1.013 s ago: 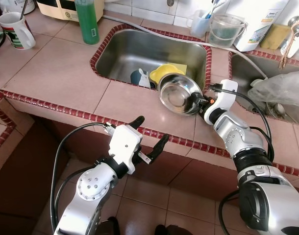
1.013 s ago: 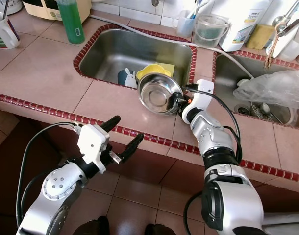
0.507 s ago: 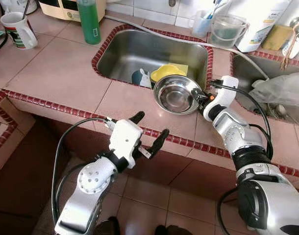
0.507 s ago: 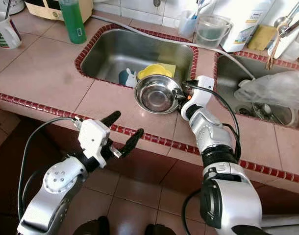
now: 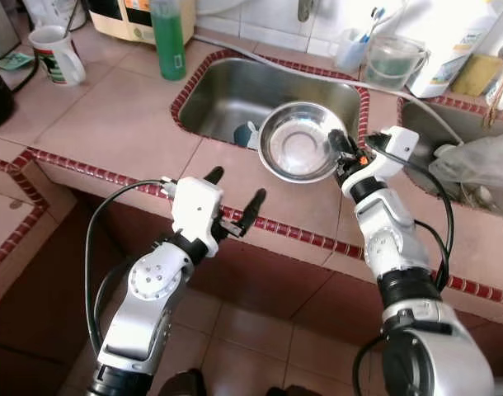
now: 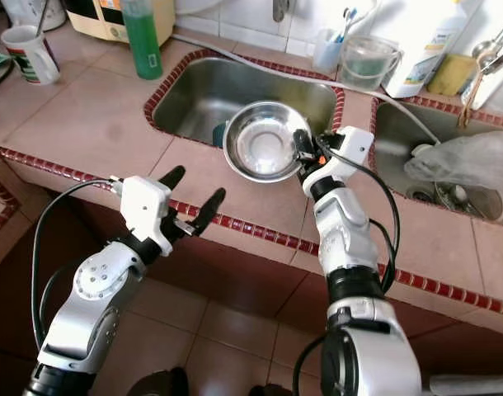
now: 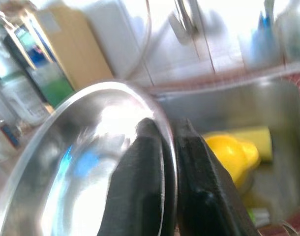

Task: Kitchen organization

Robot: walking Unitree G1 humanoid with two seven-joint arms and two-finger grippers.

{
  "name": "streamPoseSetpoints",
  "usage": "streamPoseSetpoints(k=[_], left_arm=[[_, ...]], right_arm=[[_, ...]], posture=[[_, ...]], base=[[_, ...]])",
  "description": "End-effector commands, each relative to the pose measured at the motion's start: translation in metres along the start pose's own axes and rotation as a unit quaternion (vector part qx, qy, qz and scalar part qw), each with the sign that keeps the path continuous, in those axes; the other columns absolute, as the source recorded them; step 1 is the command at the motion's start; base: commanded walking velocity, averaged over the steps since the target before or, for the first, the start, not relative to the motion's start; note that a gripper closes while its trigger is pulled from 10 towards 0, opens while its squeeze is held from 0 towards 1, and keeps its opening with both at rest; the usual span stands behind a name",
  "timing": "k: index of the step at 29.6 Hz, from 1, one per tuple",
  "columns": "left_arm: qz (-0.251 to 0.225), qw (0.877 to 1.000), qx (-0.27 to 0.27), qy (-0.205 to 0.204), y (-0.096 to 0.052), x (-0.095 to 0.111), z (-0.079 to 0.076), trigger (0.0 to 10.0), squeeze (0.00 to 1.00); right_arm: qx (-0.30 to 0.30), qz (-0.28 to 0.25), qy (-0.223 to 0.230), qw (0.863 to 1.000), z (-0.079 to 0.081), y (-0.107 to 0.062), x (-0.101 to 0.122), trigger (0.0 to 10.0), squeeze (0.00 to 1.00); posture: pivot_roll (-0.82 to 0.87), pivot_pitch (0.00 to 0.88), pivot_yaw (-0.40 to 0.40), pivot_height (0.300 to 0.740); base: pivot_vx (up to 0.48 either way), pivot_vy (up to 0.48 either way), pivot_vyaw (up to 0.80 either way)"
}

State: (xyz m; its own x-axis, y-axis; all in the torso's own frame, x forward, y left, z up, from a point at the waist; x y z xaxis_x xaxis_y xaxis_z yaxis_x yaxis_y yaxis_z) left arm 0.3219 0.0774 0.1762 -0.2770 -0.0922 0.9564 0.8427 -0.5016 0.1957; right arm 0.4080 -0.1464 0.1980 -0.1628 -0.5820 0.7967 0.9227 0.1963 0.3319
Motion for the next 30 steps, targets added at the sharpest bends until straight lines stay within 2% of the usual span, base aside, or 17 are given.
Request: streamPoseSetpoints(k=[1, 2, 3, 4, 6, 11, 13, 16, 18, 24, 26, 30], left_arm=[[0.000, 1.000, 0.013, -0.012, 0.002, -0.001, 0.004, 10.0, 0.00], [-0.002, 0.999, 0.029, -0.031, 0.004, 0.000, 0.011, 10.0, 0.00], [-0.002, 0.999, 0.029, -0.031, 0.004, 0.000, 0.011, 10.0, 0.00], [-0.005, 0.998, 0.044, -0.038, 0.006, 0.001, 0.021, 10.0, 0.00], [-0.009, 0.997, 0.059, -0.039, 0.008, 0.002, 0.034, 10.0, 0.00], [-0.008, 0.996, 0.081, -0.029, 0.009, 0.001, 0.053, 10.0, 0.00], [-0.006, 0.995, 0.100, -0.028, 0.006, -0.001, 0.065, 10.0, 0.00], [-0.003, 0.993, 0.111, -0.027, 0.003, -0.004, 0.072, 10.0, 0.00], [0.006, 0.991, 0.129, -0.038, -0.004, -0.012, 0.080, 10.0, 0.00], [0.019, 0.988, 0.147, -0.045, -0.014, -0.022, 0.085, 10.0, 0.00], [0.016, 0.989, 0.142, -0.048, -0.009, -0.021, 0.085, 10.0, 0.00], [0.013, 0.990, 0.136, -0.047, -0.007, -0.020, 0.084, 10.0, 0.00]], right_arm=[[0.020, -0.040, -0.021, 0.999, 0.009, -0.001, 0.016, 10.0, 0.00], [0.035, -0.057, -0.043, 0.997, 0.017, -0.003, 0.021, 10.0, 0.00], [0.035, -0.057, -0.043, 0.997, 0.017, -0.003, 0.021, 10.0, 0.00], [0.049, -0.073, -0.076, 0.993, 0.024, -0.005, 0.025, 10.0, 0.00], [0.064, -0.089, -0.113, 0.988, 0.032, -0.010, 0.029, 10.0, 0.00], [0.067, -0.098, -0.158, 0.980, 0.034, -0.017, 0.030, 10.0, 0.00], [0.062, -0.104, -0.188, 0.975, 0.032, -0.025, 0.031, 10.0, 0.00], [0.052, -0.109, -0.191, 0.974, 0.028, -0.031, 0.031, 10.0, 0.00], [0.040, -0.110, -0.202, 0.972, 0.025, -0.040, 0.028, 10.0, 0.00], [0.023, -0.114, -0.206, 0.971, 0.022, -0.049, 0.025, 10.0, 0.00], [0.036, -0.116, -0.211, 0.970, 0.034, -0.045, 0.020, 10.0, 0.00], [0.048, -0.115, -0.216, 0.968, 0.040, -0.043, 0.018, 10.0, 0.00]], posture=[[0.03, 0.028, -0.030, 0.740], [0.03, 0.025, -0.028, 0.740], [0.03, 0.025, -0.028, 0.740], [0.02, 0.009, -0.020, 0.740], [0.02, 0.000, -0.015, 0.740], [0.01, 0.000, -0.013, 0.740], [0.01, 0.000, -0.009, 0.740], [0.00, 0.000, -0.005, 0.740], [0.00, 0.000, -0.004, 0.740], [0.00, 0.000, -0.003, 0.740], [0.01, 0.000, -0.007, 0.740], [0.01, 0.000, -0.009, 0.740]], base=[[0.000, 0.000, 0.00], [0.000, 0.000, 0.00], [0.000, 0.000, 0.00], [0.000, 0.000, 0.00], [0.000, 0.000, 0.00], [0.000, 0.000, 0.00], [0.000, 0.000, 0.00], [0.000, 0.000, 0.00], [0.000, 0.000, 0.00], [0.000, 0.000, 0.00], [0.000, 0.000, 0.00], [0.000, 0.000, 0.00]])
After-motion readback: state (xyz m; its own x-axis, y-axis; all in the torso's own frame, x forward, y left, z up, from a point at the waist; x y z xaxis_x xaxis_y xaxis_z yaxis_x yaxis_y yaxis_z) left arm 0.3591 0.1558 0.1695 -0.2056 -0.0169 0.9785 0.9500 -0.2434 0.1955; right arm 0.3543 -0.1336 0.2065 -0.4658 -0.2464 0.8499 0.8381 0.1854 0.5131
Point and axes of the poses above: a point about 5 cm out from each wrist's last joint towards the gripper, its own y axis pointing out of the wrist towards the gripper, its own x axis along the axis of the wrist's last joint, z = x × y, the point moved 4 cm from there along y, pointing out of the wrist towards the gripper, and after that the axes turned 9 degrees about y, right-handed, at the moved point
